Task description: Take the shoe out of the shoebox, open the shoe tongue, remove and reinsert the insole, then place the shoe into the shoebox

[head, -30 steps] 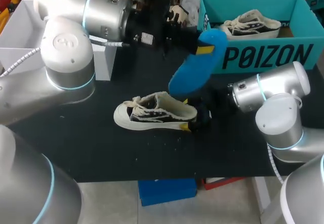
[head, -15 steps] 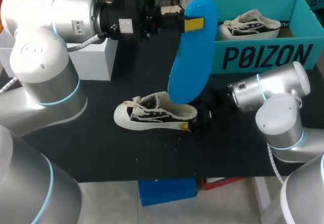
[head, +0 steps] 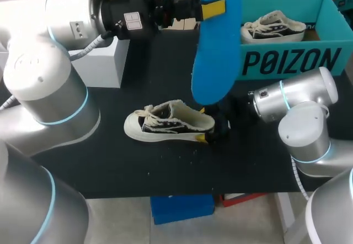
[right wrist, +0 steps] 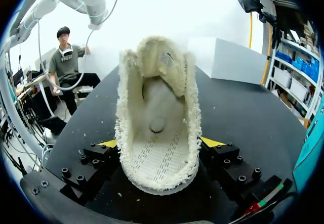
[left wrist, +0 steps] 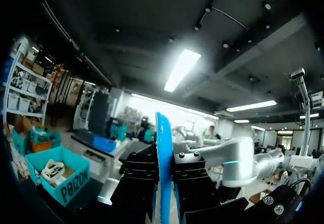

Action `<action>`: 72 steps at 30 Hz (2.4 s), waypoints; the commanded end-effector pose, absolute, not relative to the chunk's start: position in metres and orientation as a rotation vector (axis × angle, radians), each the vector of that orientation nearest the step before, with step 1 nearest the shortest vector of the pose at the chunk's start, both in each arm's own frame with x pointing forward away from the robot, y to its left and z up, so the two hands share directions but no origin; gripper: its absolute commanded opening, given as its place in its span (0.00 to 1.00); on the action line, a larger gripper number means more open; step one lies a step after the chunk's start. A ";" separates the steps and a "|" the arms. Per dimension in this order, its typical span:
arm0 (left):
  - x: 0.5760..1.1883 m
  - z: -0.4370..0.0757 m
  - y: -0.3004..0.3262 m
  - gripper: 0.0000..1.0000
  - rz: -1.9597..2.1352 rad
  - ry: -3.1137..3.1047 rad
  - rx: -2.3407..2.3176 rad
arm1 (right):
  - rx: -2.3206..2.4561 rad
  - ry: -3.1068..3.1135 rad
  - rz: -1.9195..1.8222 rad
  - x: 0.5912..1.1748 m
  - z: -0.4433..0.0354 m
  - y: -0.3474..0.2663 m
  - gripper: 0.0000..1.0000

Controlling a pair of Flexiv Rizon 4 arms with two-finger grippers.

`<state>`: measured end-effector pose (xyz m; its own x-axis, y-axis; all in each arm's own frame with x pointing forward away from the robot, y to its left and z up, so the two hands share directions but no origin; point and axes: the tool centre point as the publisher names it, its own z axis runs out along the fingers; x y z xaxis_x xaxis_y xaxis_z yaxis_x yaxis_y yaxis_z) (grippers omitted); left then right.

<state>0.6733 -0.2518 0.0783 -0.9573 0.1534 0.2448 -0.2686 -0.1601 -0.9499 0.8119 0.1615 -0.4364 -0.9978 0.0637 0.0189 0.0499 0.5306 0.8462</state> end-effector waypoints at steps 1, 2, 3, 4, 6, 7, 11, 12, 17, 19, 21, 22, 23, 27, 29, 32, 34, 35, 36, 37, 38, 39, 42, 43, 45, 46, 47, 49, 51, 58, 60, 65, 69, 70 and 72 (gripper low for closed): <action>0.669 0.078 -0.250 0.00 2.222 -1.835 0.148 | 0.103 2.738 1.508 0.811 -0.437 0.162 0.00; 0.670 0.078 -0.250 0.00 2.223 -1.834 0.149 | 0.103 2.738 1.508 0.811 -0.437 0.162 0.00; 0.671 0.078 -0.248 0.00 2.230 -1.850 0.153 | 0.103 2.738 1.508 0.811 -0.437 0.162 0.00; 0.671 0.078 -0.248 0.00 2.230 -1.850 0.153 | 0.103 2.738 1.508 0.811 -0.437 0.162 0.00; 0.671 0.078 -0.248 0.00 2.230 -1.850 0.153 | 0.103 2.738 1.508 0.811 -0.437 0.162 0.00; 0.671 0.078 -0.248 0.00 2.230 -1.850 0.153 | 0.103 2.738 1.508 0.811 -0.437 0.162 0.00; 0.671 0.078 -0.248 0.00 2.230 -1.850 0.153 | 0.096 2.737 1.519 0.811 -0.435 0.162 0.09; 0.671 0.078 -0.248 0.00 2.230 -1.850 0.153 | 0.084 2.744 1.524 0.812 -0.432 0.160 0.46; 0.671 0.078 -0.248 0.00 2.230 -1.850 0.153 | -0.025 2.862 1.359 0.813 -0.418 0.154 1.00; 0.671 0.078 -0.248 0.00 2.230 -1.850 0.153 | -0.078 2.920 1.271 0.813 -0.415 0.153 1.00; 0.671 0.078 -0.248 0.00 2.230 -1.850 0.153 | -0.094 2.970 1.179 0.814 -0.409 0.151 1.00; 0.671 0.078 -0.248 0.00 2.230 -1.850 0.153 | -0.102 2.981 1.151 0.814 -0.407 0.150 1.00; 0.671 0.078 -0.248 0.00 2.230 -1.850 0.153 | -0.111 3.001 1.080 0.814 -0.402 0.148 1.00; 0.671 0.078 -0.248 0.00 2.230 -1.850 0.153 | -0.132 3.090 0.778 0.814 -0.398 0.142 1.00; 0.671 0.078 -0.248 0.00 2.230 -1.850 0.153 | -0.119 3.107 0.602 0.813 -0.400 0.137 1.00; 0.671 0.078 -0.248 0.00 2.230 -1.850 0.153 | -0.072 3.112 0.458 0.808 -0.401 0.134 1.00; 0.671 0.078 -0.248 0.00 2.230 -1.850 0.153 | -0.047 3.117 0.410 0.805 -0.403 0.133 1.00; 0.671 0.078 -0.248 0.00 2.230 -1.850 0.153 | -0.037 3.122 0.377 0.804 -0.404 0.132 1.00; 0.671 0.078 -0.248 0.00 2.230 -1.850 0.153 | -0.032 3.126 0.350 0.803 -0.405 0.132 1.00; 0.671 0.078 -0.248 0.00 2.230 -1.850 0.153 | -0.023 3.129 0.333 0.802 -0.406 0.133 1.00; 0.671 0.078 -0.248 0.00 2.230 -1.850 0.153 | -0.017 3.136 0.311 0.801 -0.408 0.132 1.00; 0.671 0.078 -0.248 0.00 2.230 -1.850 0.153 | -0.002 3.140 0.295 0.801 -0.409 0.131 1.00; 0.671 0.078 -0.248 0.00 2.230 -1.850 0.153 | 0.031 3.148 0.255 0.800 -0.408 0.133 1.00; 0.671 0.078 -0.248 0.00 2.230 -1.850 0.153 | 0.046 3.150 0.265 0.799 -0.408 0.134 1.00; 0.671 0.078 -0.248 0.00 2.230 -1.850 0.153 | 0.059 3.148 0.286 0.801 -0.409 0.135 1.00; 0.671 0.078 -0.248 0.00 2.230 -1.850 0.153 | 0.057 3.150 0.291 0.802 -0.407 0.138 1.00; 0.671 0.078 -0.248 0.00 2.230 -1.850 0.153 | 0.059 3.147 0.309 0.802 -0.406 0.139 1.00; 0.671 0.078 -0.248 0.00 2.230 -1.850 0.153 | 0.055 3.149 0.308 0.805 -0.405 0.142 1.00; 0.671 0.078 -0.248 0.00 2.230 -1.850 0.153 | 0.045 3.149 0.314 0.807 -0.402 0.145 1.00; 0.671 0.078 -0.248 0.00 2.230 -1.850 0.153 | 0.036 3.143 0.278 0.812 -0.400 0.152 1.00; 0.671 0.078 -0.248 0.00 2.230 -1.850 0.153 | 0.038 3.143 0.257 0.812 -0.400 0.153 1.00; 0.671 0.078 -0.248 0.00 2.230 -1.850 0.153 | 0.036 3.150 0.245 0.812 -0.402 0.157 1.00; 0.671 0.078 -0.248 0.00 2.230 -1.850 0.153 | 0.018 3.163 0.192 0.813 -0.405 0.159 1.00; 0.671 0.078 -0.248 0.00 2.230 -1.850 0.153 | 0.018 3.163 0.194 0.812 -0.405 0.160 1.00; 0.671 0.078 -0.248 0.00 2.230 -1.850 0.153 | 0.013 3.168 0.179 0.812 -0.406 0.160 1.00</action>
